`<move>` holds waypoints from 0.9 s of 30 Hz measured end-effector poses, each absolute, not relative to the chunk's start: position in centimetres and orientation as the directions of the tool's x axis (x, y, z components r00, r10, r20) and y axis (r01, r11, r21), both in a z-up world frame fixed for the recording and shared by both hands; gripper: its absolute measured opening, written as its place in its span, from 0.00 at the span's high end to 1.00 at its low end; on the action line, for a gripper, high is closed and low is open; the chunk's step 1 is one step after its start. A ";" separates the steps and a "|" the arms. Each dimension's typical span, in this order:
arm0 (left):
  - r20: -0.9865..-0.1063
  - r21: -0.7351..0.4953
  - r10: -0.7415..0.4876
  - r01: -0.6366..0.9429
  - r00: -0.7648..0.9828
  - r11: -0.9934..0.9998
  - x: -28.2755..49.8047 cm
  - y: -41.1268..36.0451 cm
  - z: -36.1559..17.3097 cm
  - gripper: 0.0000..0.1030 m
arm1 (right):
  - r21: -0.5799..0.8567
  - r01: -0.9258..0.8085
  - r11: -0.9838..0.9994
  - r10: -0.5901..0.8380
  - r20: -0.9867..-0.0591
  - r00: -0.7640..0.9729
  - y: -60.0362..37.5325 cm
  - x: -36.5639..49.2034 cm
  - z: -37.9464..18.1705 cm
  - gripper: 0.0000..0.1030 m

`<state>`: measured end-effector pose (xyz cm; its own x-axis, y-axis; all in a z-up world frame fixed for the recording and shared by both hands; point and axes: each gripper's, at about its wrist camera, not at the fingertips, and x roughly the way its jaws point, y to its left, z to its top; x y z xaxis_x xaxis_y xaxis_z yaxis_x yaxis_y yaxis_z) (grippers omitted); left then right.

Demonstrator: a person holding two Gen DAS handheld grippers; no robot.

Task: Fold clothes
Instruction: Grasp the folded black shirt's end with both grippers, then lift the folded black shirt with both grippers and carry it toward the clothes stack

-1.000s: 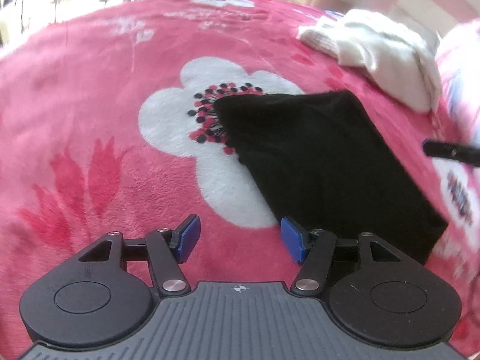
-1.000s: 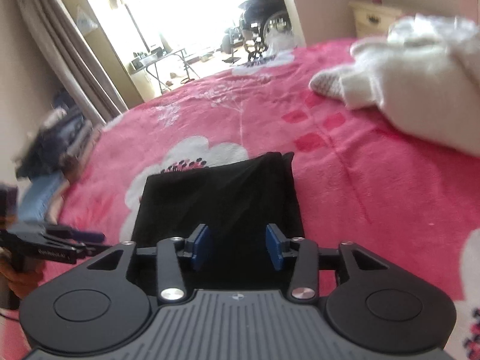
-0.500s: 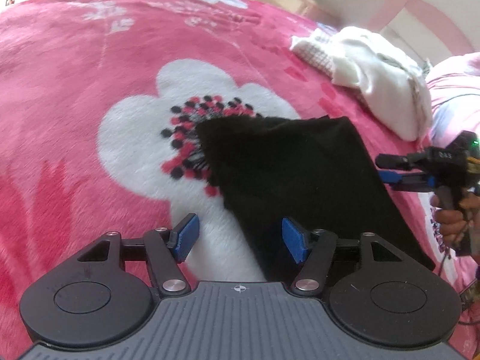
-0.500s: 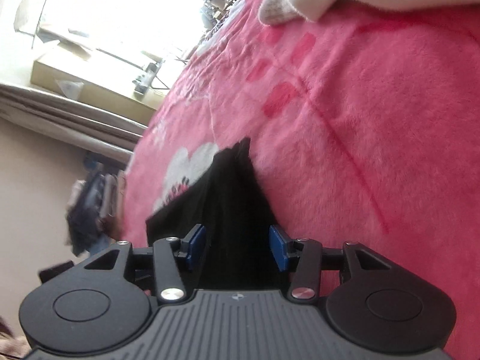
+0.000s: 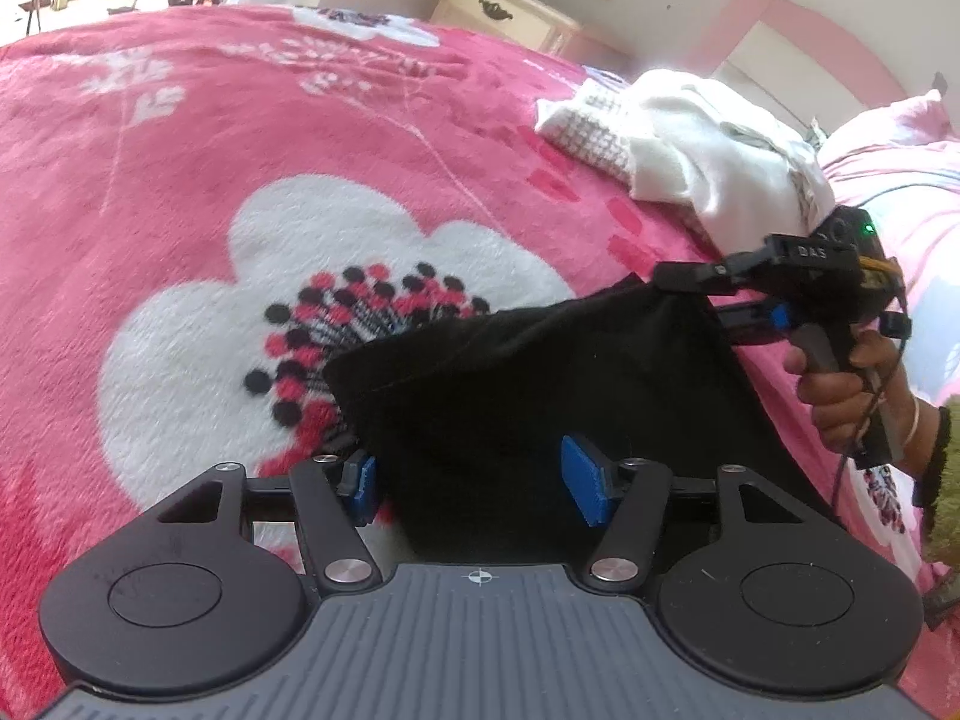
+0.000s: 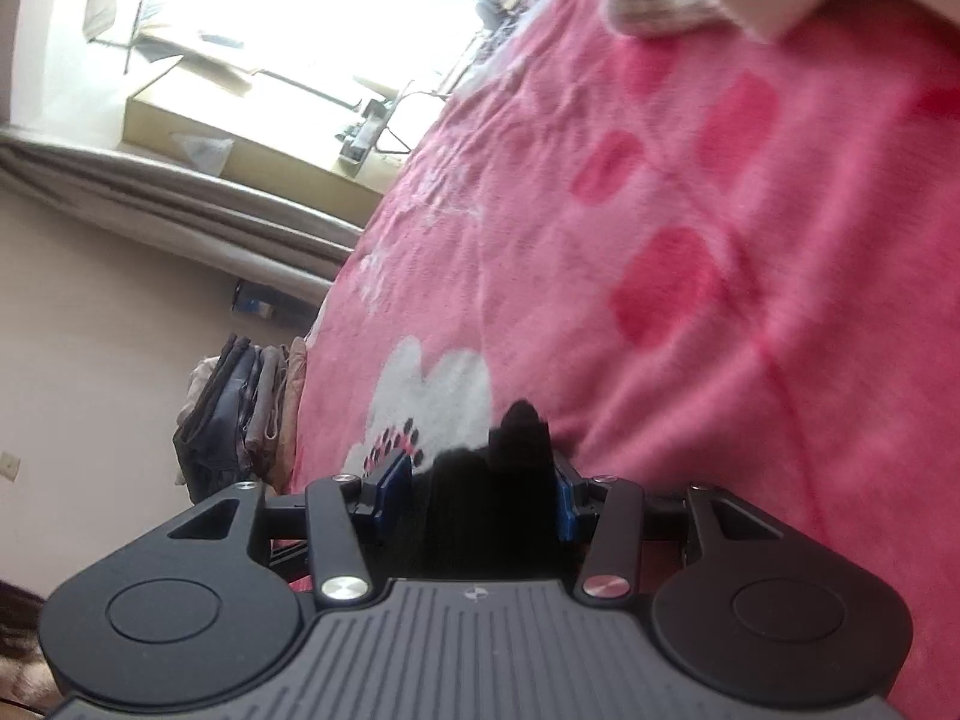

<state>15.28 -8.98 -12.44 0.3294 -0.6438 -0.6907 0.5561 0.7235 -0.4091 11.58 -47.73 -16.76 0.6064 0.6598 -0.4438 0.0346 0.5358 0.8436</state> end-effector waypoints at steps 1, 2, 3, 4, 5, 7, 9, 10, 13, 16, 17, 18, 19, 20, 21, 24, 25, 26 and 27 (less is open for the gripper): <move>-0.692 -0.408 -0.643 0.556 0.329 0.724 15.2 -8.9 -12.4 0.46 | 0.847 0.029 0.530 0.666 -0.437 0.605 -47.8 11.7 -16.7 0.52; -0.694 -0.407 -0.642 0.557 0.326 0.724 15.1 -8.7 -12.3 0.50 | 0.851 0.019 0.524 0.676 -0.429 0.599 -47.9 11.4 -16.6 0.52; -0.697 -0.413 -0.643 0.555 0.317 0.722 15.1 -8.3 -12.3 0.52 | 0.850 0.003 0.527 0.689 -0.430 0.584 -48.1 11.0 -16.5 0.52; -0.697 -0.429 -0.650 0.550 0.303 0.717 15.1 -7.8 -12.2 0.52 | 0.847 -0.013 0.531 0.702 -0.431 0.567 -48.2 10.5 -16.4 0.53; -0.696 -0.441 -0.656 0.546 0.292 0.712 15.0 -7.4 -12.2 0.53 | 0.842 -0.030 0.538 0.712 -0.436 0.550 -48.4 10.0 -16.3 0.53; -0.695 -0.451 -0.664 0.551 0.277 0.702 14.9 -7.0 -12.3 0.54 | 0.835 -0.061 0.547 0.733 -0.442 0.517 -48.6 9.1 -16.1 0.52; -0.699 -0.435 -0.661 0.571 0.275 0.697 14.9 -7.5 -12.5 0.54 | 0.846 -0.074 0.527 0.750 -0.423 0.509 -48.9 9.1 -16.4 0.52; -0.699 -0.425 -0.659 0.580 0.278 0.695 15.0 -7.9 -12.5 0.53 | 0.854 -0.072 0.515 0.757 -0.414 0.506 -48.9 9.6 -16.7 0.54; -0.694 -0.404 -0.657 0.597 0.293 0.693 15.3 -9.1 -12.5 0.53 | 0.863 -0.098 0.495 0.768 -0.382 0.515 -48.1 11.3 -16.9 0.55; -0.689 -0.388 -0.650 0.594 0.321 0.705 15.3 -9.4 -12.5 0.58 | 0.858 -0.125 0.498 0.774 -0.374 0.511 -46.7 12.8 -17.1 0.63; -0.687 -0.382 -0.647 0.593 0.331 0.709 15.2 -9.5 -12.5 0.62 | 0.854 -0.132 0.504 0.775 -0.380 0.505 -46.2 13.1 -17.1 0.63; -0.687 -0.373 -0.642 0.592 0.342 0.715 15.2 -9.6 -12.5 0.64 | 0.848 -0.139 0.512 0.775 -0.386 0.501 -45.7 13.3 -16.9 0.64; -0.685 -0.364 -0.636 0.589 0.355 0.721 15.1 -9.6 -12.4 0.69 | 0.840 -0.143 0.524 0.769 -0.394 0.503 -45.5 13.1 -16.6 0.66; -0.684 -0.355 -0.630 0.586 0.368 0.728 15.0 -9.7 -12.4 0.75 | 0.831 -0.148 0.537 0.763 -0.403 0.505 -45.3 13.0 -16.3 0.69; -0.682 -0.346 -0.624 0.583 0.381 0.735 14.9 -9.7 -12.3 0.78 | 0.824 -0.153 0.546 0.758 -0.409 0.508 -45.1 12.7 -16.1 0.74; -0.675 -0.317 -0.615 0.592 0.407 0.741 14.3 -10.0 -11.8 0.89 | 0.781 -0.159 0.604 0.723 -0.453 0.523 -44.5 11.5 -15.1 0.85; -0.668 -0.310 -0.617 0.597 0.417 0.740 14.1 -10.0 -11.4 0.91 | 0.768 -0.158 0.620 0.710 -0.465 0.529 -44.3 11.1 -14.8 0.87; -0.660 -0.303 -0.619 0.602 0.426 0.739 13.8 -10.0 -11.0 0.93 | 0.750 -0.153 0.643 0.690 -0.481 0.540 -44.1 10.7 -14.4 0.88; -0.652 -0.297 -0.621 0.607 0.436 0.737 13.5 -10.1 -10.6 0.94 | 0.737 -0.150 0.659 0.676 -0.491 0.550 -43.9 10.4 -14.1 0.88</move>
<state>13.47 -10.07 -10.59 0.4357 -0.6207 -0.6519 0.6067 0.7375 -0.2967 10.40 -43.93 -14.11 0.5497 0.6755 -0.4914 -0.1501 0.6586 0.7374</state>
